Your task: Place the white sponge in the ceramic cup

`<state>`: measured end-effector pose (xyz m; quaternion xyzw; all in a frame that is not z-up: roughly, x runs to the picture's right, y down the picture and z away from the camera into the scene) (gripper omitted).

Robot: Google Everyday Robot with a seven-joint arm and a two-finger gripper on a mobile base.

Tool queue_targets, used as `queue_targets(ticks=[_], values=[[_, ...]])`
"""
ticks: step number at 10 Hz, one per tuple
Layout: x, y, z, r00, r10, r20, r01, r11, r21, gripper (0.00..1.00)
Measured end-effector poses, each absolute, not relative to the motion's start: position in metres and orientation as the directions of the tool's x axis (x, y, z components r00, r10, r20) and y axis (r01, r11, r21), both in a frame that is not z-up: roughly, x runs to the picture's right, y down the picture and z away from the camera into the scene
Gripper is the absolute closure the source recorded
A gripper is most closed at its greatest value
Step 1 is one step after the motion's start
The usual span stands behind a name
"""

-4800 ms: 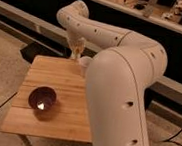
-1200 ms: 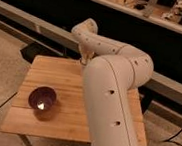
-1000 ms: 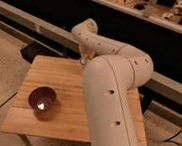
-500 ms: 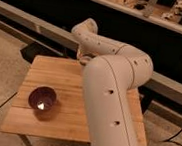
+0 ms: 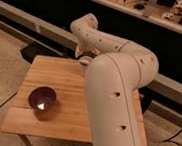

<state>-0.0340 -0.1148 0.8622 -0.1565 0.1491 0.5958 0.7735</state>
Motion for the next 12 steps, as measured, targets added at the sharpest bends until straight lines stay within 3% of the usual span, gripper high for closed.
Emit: queue_targets(ticks=[3, 5, 12], values=[[-0.05, -0.077, 0.78, 0.302, 0.757, -0.579, -0.953, 0.236, -0.189, 0.2], [-0.053, -0.07, 0.751, 0.317, 0.715, -0.623, -0.948, 0.236, -0.212, 0.2], [-0.053, -0.066, 0.737, 0.326, 0.693, -0.643, -0.945, 0.238, -0.223, 0.2]])
